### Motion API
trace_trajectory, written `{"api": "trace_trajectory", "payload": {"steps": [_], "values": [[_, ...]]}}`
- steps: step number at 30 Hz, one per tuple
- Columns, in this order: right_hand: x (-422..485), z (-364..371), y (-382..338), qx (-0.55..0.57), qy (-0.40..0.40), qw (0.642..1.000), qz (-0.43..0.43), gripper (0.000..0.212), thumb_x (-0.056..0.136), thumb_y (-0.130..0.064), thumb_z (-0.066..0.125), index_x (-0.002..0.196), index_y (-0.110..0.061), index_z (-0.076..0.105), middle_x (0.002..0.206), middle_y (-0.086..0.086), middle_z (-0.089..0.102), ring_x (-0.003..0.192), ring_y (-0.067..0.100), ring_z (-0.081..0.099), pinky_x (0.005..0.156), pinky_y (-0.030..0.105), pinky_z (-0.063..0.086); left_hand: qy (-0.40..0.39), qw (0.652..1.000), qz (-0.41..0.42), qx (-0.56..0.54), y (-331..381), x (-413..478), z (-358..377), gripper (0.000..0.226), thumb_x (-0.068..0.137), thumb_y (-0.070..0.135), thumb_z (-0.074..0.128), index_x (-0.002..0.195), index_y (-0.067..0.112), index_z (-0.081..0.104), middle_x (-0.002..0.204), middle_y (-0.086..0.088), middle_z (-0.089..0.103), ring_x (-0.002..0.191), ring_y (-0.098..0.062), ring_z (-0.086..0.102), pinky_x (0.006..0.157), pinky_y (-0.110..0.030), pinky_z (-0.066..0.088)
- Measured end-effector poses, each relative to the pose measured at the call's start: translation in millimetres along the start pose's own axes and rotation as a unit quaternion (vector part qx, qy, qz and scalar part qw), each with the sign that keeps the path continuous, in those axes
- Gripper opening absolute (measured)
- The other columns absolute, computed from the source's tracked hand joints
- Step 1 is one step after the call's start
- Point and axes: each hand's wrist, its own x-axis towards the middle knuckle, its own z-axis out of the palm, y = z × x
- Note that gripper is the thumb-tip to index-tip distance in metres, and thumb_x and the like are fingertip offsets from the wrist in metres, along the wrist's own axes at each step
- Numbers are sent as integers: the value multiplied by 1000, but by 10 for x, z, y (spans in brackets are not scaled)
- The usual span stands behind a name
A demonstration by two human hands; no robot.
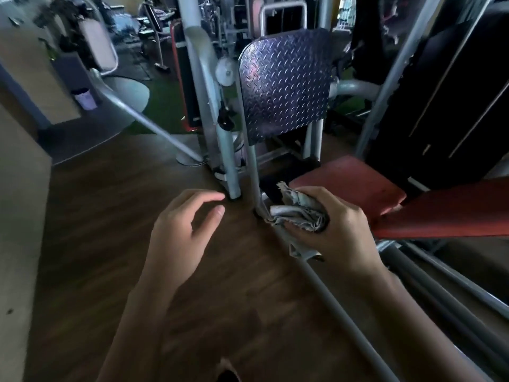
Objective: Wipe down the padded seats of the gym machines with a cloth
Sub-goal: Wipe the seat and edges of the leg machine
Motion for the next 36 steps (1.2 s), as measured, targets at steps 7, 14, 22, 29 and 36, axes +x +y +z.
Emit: {"api": "trace_trajectory", "payload": {"steps": [7,14,22,29,36], "values": [[1417,420,560,-31,70,996,54,53,73,-49,86,118,-37,63,98,-19,69,89,2,68,73,36,58,-66,996,48,-38,-904,1737,605,20,98,26,63,115,19,71,111,12,69,109,-9,64,92,-37,52],[2479,568,976,-72,133,979,139,52,69,-57,81,114,-41,63,94,-24,66,89,-1,65,74,32,58,-154,976,126,-87,-1447,3404,1312,21,99,27,61,117,18,70,114,12,67,110,-5,63,91,-35,54],[3096,332,1798,-100,197,945,240,52,70,-46,85,117,-39,63,92,-20,70,87,-1,67,76,33,58,-219,951,179,-126,-1559,4580,2360,20,98,21,63,116,17,71,115,10,67,111,-6,62,97,-29,50],[3230,522,2901,-59,212,911,348,52,67,-62,75,112,-41,62,91,-22,68,85,-10,64,69,9,50,-296,933,114,-170,-1985,5072,3620,21,99,22,61,119,20,70,118,13,67,114,-3,61,100,-32,50],[3172,1364,4209,-47,179,856,483,44,63,-69,70,99,-50,53,86,-24,67,78,-13,64,63,13,53,-404,894,-4,-192,-2818,5009,5275,22,99,26,61,120,26,69,122,18,64,119,-3,58,100,-26,46]]}}
